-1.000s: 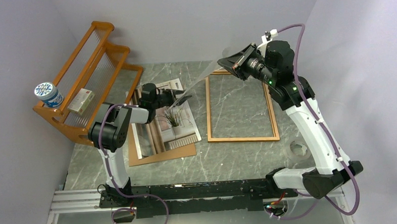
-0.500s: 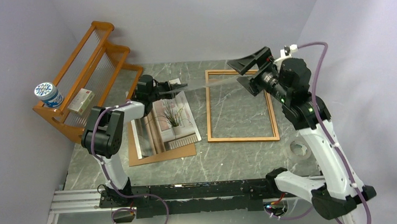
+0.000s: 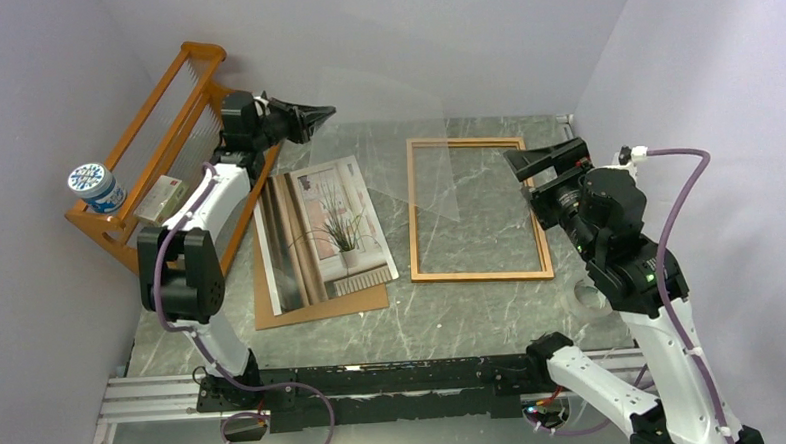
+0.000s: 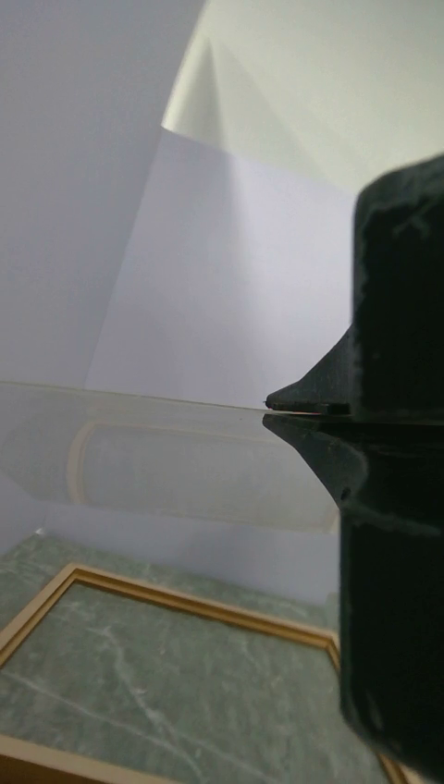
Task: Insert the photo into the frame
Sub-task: Pick up the photo frame item at the center of the board, then move the photo frame to the center of the board, then adjust the photo frame item, then place the photo frame item in the photo frame.
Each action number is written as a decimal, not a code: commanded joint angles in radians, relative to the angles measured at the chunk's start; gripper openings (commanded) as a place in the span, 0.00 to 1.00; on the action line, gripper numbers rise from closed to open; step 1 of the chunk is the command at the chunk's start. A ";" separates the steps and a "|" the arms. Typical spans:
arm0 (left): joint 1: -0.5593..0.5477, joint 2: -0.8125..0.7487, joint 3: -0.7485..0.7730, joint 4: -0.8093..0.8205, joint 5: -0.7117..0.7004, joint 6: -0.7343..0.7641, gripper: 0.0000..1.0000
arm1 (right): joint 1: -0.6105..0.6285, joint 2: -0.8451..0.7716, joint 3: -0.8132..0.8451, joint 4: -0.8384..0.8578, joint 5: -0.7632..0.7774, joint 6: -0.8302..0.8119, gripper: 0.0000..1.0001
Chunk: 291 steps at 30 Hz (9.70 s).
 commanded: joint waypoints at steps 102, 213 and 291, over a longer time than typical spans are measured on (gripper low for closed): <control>0.032 -0.222 0.521 -0.176 0.246 0.548 0.02 | -0.221 0.477 -0.288 1.733 -1.148 0.225 0.99; -0.159 0.521 0.381 -0.598 0.086 0.997 0.68 | -0.568 0.900 0.061 0.197 -1.321 -0.885 0.00; -0.213 0.596 0.404 -0.656 -0.027 1.107 0.47 | -0.572 0.915 0.121 0.133 -1.419 -0.963 0.00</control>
